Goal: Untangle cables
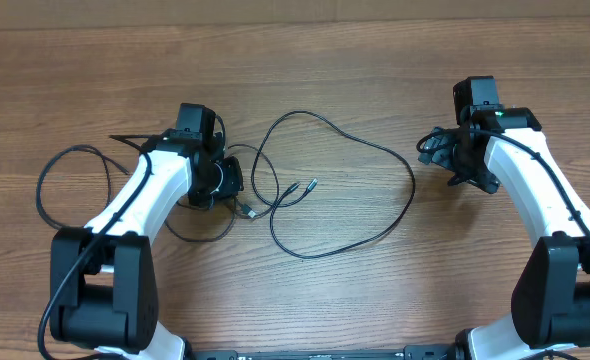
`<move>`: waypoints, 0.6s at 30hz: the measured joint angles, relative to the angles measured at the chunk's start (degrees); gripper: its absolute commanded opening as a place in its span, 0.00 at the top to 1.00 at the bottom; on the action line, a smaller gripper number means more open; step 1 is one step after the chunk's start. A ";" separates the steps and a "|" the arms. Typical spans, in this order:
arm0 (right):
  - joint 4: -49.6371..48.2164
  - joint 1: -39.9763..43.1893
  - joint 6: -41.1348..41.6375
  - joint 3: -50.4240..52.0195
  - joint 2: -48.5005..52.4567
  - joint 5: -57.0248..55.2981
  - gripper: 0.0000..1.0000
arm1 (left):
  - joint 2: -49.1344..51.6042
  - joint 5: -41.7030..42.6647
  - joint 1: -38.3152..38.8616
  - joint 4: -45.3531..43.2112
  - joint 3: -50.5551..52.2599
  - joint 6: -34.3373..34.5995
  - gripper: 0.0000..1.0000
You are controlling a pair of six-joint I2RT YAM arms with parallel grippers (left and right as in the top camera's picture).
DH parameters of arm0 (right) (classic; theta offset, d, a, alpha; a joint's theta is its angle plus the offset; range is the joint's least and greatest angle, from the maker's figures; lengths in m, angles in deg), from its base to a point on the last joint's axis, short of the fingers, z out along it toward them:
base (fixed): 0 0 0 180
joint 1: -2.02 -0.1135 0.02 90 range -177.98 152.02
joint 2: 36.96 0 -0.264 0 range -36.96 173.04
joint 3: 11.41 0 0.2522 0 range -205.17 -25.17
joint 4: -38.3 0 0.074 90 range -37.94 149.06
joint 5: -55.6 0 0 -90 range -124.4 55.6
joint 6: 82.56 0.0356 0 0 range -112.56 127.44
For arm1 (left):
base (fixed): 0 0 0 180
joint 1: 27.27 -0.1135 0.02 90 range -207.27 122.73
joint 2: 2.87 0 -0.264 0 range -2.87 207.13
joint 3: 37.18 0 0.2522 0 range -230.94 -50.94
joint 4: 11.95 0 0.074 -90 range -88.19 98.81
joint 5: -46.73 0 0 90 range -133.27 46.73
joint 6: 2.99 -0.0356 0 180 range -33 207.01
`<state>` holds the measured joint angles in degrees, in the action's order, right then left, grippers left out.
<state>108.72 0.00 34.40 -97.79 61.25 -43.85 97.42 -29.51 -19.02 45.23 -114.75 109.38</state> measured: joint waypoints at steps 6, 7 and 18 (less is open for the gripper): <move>0.02 0.00 0.02 0.00 0.00 0.02 0.00 | 2.84 0.00 0.00 -0.07 0.00 3.26 0.96; 0.02 0.00 0.00 0.00 0.00 0.00 0.00 | 3.37 0.00 0.00 -0.13 0.00 3.45 0.96; 0.02 0.00 -0.02 0.00 0.00 0.00 0.00 | 5.51 -0.96 0.00 0.17 0.00 4.72 0.79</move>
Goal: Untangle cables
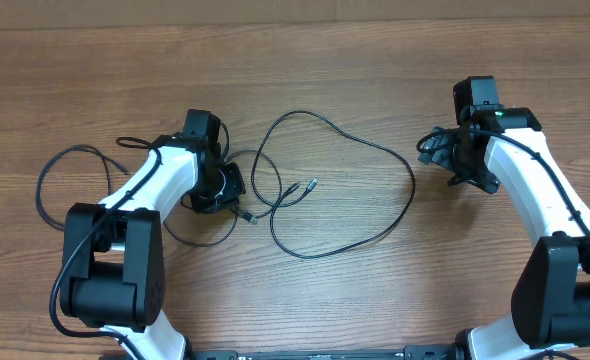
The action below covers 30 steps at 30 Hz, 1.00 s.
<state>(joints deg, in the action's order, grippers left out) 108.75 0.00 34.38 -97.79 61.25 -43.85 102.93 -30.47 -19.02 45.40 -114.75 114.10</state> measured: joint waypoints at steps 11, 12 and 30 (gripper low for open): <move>0.02 0.00 0.02 0.00 0.00 0.02 0.00 | 0.00 0.26 0.00 -0.02 0.00 -0.24 0.57; 0.00 0.00 0.02 0.00 0.00 0.02 0.00 | 0.00 0.28 0.00 -0.20 0.04 -0.48 0.55; 0.00 0.00 0.00 0.00 0.00 0.02 0.00 | -0.81 -11.72 3.74 -0.96 2.47 8.39 0.58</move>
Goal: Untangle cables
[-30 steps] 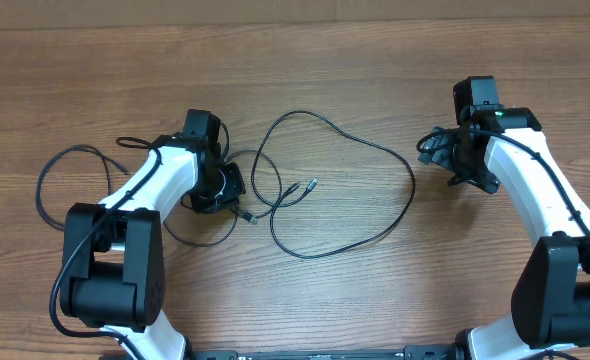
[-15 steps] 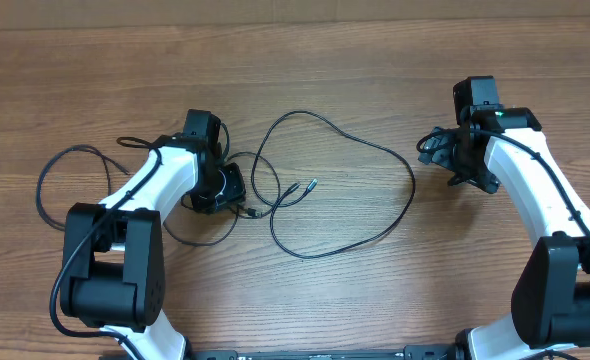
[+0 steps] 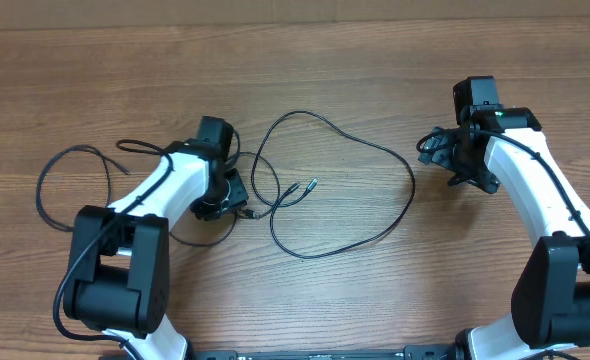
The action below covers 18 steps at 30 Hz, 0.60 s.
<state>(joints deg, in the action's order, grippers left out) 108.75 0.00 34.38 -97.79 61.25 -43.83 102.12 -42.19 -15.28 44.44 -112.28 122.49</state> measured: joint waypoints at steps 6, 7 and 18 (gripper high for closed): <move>-0.02 0.00 0.04 0.00 0.00 0.00 0.00 | -0.63 -4.55 1.81 -1.18 1.25 1.88 0.85; 0.00 0.00 0.02 0.00 0.00 0.00 0.00 | -0.85 -4.92 1.81 -1.73 1.60 2.03 0.88; -0.02 0.00 0.02 0.00 0.00 -0.02 0.00 | -1.42 -5.86 1.81 -2.19 2.16 -0.09 0.96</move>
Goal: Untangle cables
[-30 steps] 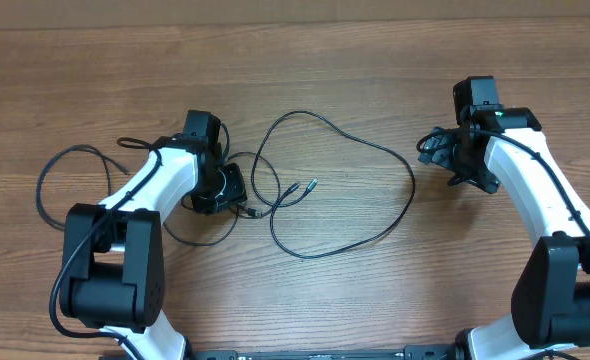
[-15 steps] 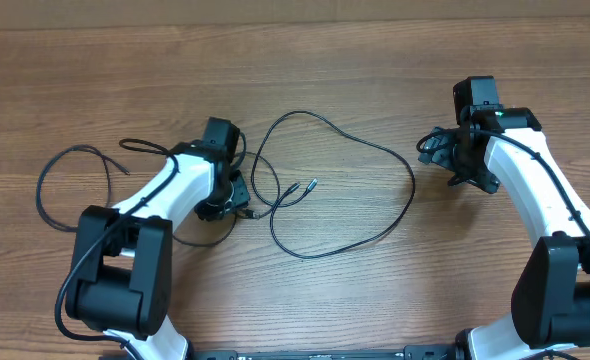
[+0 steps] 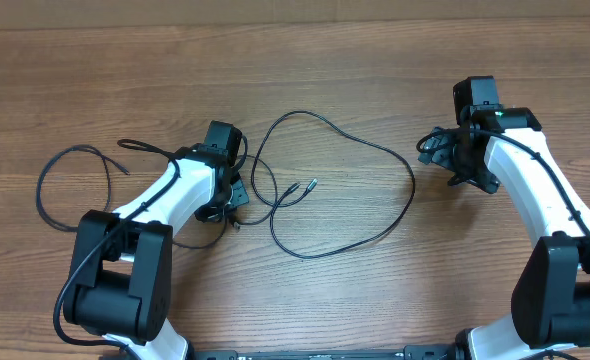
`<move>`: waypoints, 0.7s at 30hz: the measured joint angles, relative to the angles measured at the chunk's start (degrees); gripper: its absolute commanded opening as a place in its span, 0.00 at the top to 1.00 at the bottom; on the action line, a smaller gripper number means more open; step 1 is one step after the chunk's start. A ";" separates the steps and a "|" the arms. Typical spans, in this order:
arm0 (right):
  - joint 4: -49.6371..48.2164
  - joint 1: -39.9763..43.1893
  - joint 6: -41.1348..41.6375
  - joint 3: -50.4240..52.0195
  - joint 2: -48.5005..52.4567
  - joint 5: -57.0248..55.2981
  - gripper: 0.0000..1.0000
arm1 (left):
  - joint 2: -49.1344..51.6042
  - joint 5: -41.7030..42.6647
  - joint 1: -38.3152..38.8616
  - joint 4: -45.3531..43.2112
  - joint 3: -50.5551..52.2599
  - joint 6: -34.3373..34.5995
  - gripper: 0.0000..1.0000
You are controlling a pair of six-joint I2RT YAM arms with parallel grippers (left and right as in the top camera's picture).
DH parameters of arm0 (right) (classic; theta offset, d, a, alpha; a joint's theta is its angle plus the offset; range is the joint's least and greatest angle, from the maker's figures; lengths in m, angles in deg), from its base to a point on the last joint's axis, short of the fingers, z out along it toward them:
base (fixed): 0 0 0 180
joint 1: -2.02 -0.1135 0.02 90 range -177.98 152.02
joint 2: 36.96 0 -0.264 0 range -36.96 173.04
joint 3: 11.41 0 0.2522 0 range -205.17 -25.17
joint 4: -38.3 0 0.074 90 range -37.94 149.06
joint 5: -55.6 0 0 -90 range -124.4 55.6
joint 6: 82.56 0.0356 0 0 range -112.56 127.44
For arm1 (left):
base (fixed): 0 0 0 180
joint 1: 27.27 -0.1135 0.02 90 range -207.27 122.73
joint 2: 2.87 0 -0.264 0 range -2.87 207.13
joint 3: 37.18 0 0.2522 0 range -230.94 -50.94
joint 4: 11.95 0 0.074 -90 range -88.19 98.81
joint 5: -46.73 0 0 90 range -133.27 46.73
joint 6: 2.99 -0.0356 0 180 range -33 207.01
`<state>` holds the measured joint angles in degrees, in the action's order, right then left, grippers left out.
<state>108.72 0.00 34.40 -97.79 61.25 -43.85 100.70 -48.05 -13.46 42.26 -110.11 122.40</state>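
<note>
A thin black cable lies in a big loop across the middle of the table, and its plug end points at the centre. A second black cable curls at the far left and runs under my left arm. My left gripper is low over the tangle where the cables cross, beside a small plug; its fingers are hidden under the wrist. My right gripper hangs at the right, apart from the loop, and its jaws read only as a dark mass.
The wooden table carries only the cables and both arms. The left arm's own black lead runs along its white link. The table's far edge lies at the top of the view.
My left wrist has moved slightly to the right and down, over the tangle. The small plug beside it has moved a little down and left. The right arm has not moved.
My left gripper stood to the left of the tangle at first. At each later moment it was farther right, and now it sits over the crossing of the cables. The big loop and the right arm stayed in place throughout.
</note>
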 measured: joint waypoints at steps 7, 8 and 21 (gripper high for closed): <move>0.04 0.00 0.00 0.00 0.00 0.02 0.00 | -5.05 0.04 0.00 1.36 2.78 -2.91 0.96; 0.00 0.00 0.00 0.00 0.00 0.00 0.00 | -6.67 0.04 0.00 1.42 2.91 -3.02 0.96; 0.02 0.00 0.02 0.00 0.00 0.02 0.00 | -24.74 0.00 -0.02 1.07 2.89 -4.07 0.96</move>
<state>108.75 0.00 34.42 -97.79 61.25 -43.83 75.96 -48.05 -13.49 43.33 -107.23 118.34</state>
